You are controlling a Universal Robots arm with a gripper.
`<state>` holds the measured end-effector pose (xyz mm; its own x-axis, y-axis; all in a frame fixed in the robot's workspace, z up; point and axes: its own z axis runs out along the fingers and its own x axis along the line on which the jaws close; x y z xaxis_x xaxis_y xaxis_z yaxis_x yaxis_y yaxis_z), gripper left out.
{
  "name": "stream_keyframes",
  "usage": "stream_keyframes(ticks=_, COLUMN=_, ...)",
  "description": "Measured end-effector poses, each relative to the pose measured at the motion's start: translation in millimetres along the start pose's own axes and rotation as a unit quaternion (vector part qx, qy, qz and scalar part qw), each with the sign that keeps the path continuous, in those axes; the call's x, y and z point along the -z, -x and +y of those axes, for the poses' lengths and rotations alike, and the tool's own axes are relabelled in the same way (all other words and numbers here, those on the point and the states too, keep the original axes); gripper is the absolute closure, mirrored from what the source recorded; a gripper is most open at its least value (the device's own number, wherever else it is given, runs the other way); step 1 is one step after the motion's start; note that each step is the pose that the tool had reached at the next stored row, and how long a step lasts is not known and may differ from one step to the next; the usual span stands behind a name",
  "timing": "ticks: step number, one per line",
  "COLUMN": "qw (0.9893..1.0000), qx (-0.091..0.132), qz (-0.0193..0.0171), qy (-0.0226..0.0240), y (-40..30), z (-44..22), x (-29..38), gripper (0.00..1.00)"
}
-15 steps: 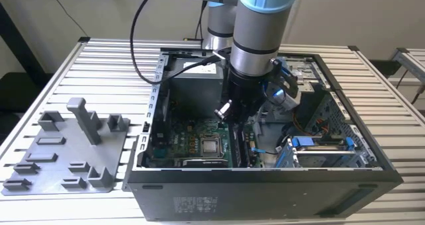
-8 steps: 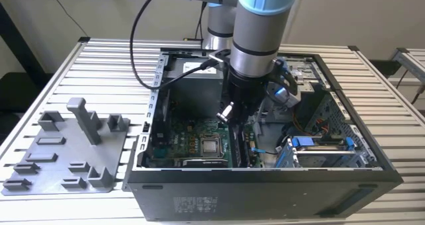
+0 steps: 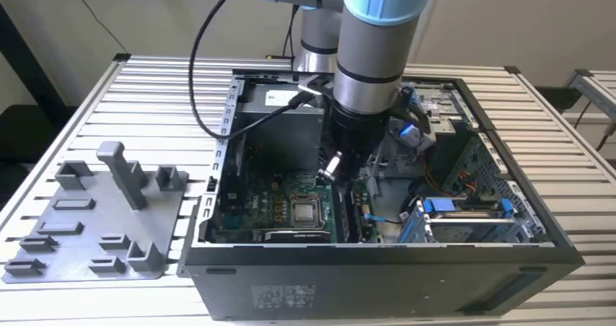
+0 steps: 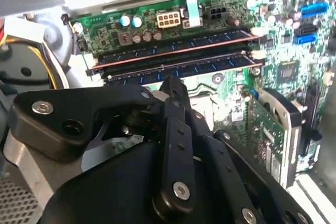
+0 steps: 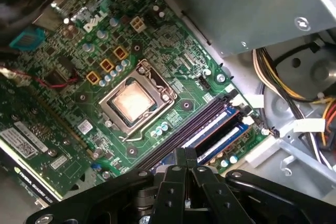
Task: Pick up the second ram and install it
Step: 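Press down the second ram until it locks into place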
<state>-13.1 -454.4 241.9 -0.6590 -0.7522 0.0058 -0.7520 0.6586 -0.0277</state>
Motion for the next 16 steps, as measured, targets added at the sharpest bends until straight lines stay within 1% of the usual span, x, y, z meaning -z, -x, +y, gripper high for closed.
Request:
stream_keyframes(ticks=3, qw=0.9996, qx=0.027, qz=-0.0007, qy=-0.0002, y=0.0, z=0.0, x=-1.6, gripper=0.89)
stream_keyframes(ticks=5, qw=0.999, qx=0.045, qz=-0.0012, qy=-0.0003, y=-0.1, z=0.1, x=-2.4, gripper=0.89)
stream_keyframes(ticks=7, qw=0.998, qx=0.063, qz=-0.0016, qy=-0.0004, y=0.0, z=0.1, x=-2.9, gripper=0.89)
stream_keyframes(ticks=9, qw=0.9966, qx=0.082, qz=-0.0022, qy=-0.0005, y=0.0, z=0.1, x=-3.3, gripper=0.89)
stream_keyframes(ticks=12, qw=0.994, qx=0.109, qz=-0.0031, qy=-0.0007, y=0.0, z=0.1, x=-3.4, gripper=0.89)
stream_keyframes(ticks=14, qw=0.9919, qx=0.127, qz=-0.0035, qy=-0.0008, y=0.0, z=0.1, x=-3.3, gripper=0.89)
stream_keyframes(ticks=16, qw=0.9894, qx=0.145, qz=-0.0041, qy=-0.0009, y=0.0, z=0.1, x=-3.4, gripper=0.89)
